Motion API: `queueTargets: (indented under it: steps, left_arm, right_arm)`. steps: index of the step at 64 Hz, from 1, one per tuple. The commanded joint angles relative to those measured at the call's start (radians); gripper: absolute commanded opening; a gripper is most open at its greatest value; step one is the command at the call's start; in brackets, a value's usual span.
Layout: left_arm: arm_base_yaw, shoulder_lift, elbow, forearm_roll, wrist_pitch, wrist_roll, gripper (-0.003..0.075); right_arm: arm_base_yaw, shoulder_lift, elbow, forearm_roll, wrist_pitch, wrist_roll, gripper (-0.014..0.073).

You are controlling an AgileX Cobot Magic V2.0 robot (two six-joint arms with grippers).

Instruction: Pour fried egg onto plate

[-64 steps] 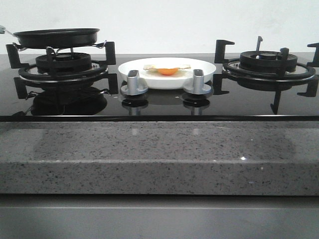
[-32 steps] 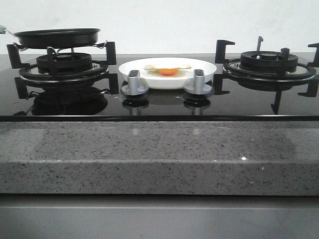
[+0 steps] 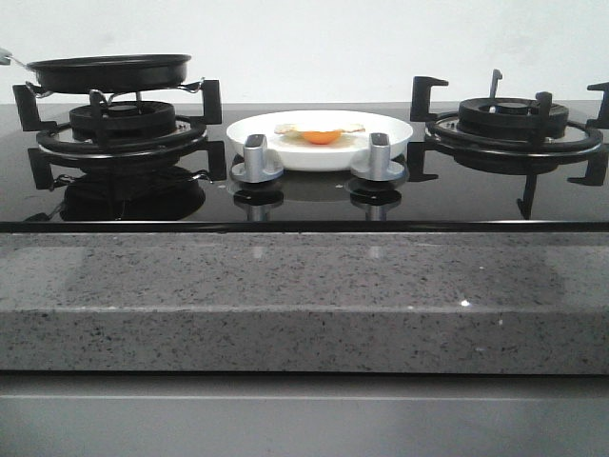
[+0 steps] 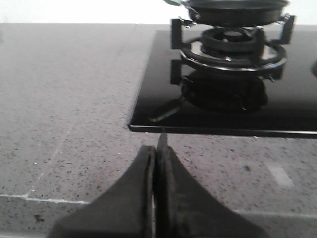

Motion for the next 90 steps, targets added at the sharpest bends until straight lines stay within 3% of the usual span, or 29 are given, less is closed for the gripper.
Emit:
queueTargets:
  steps: [1,66,78,90]
  left_arm:
    - [0.008,-0.018,0.015,-0.013,-0.191,-0.009,-0.0019]
    - [0.008,-0.017,0.012,-0.038,-0.171,-0.009,-0.0019]
    - [0.008,-0.017,0.012,-0.038,-0.171,-0.009,-0.0019]
    - [0.008,-0.017,0.012,-0.038,-0.171,-0.009,-0.0019]
  right_arm:
    - [-0.001,0.009,-0.026,0.004,-0.075,-0.012,-0.0068]
    - [-0.001,0.009,-0.024,0.000,-0.078,-0.012,-0.0068]
    - [-0.020,0.007,0.087,-0.048,-0.246,0.004,-0.0068]
    - [-0.086,-0.123,0.273,-0.104,-0.368,0.113,-0.0068]
